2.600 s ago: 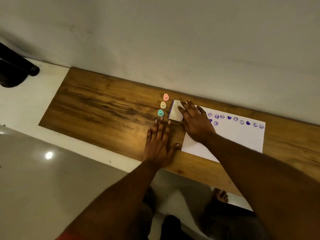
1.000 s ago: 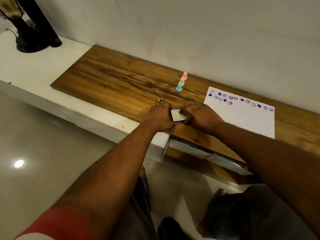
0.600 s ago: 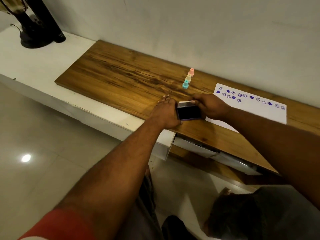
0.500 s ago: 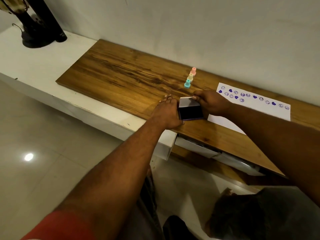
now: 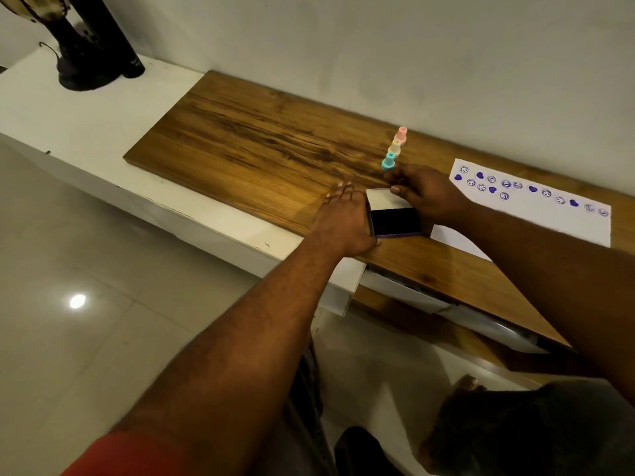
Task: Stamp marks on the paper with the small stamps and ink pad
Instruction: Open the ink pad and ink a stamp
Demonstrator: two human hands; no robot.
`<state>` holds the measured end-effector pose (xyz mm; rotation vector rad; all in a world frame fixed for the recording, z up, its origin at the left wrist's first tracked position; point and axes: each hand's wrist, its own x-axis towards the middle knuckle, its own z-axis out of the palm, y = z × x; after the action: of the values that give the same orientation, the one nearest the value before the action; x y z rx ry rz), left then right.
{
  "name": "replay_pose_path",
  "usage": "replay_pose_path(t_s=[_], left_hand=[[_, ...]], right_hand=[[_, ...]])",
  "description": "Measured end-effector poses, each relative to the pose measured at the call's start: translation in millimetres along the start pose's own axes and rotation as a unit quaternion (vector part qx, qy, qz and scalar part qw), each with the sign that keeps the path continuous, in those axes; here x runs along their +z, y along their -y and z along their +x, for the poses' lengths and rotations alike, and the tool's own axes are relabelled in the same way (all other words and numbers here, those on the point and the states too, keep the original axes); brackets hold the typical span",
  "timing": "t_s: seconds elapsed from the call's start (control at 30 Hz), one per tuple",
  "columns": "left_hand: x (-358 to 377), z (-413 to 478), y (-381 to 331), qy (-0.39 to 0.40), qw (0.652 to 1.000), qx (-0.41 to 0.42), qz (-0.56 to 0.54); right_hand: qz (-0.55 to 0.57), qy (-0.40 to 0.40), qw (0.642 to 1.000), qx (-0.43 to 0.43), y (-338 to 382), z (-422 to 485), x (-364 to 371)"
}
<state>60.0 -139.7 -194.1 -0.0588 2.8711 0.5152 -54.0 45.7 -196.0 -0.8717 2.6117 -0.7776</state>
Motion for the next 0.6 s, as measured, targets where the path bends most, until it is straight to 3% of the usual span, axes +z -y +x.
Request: replay_pose_path(t_s=[0.6], left_hand=[[4.3, 3.2, 2.9, 0.006, 1.0, -0.008, 0.012]], right_hand=[[-0.067, -0.007, 0.998, 0.003, -4.4, -2.1, 1.2]])
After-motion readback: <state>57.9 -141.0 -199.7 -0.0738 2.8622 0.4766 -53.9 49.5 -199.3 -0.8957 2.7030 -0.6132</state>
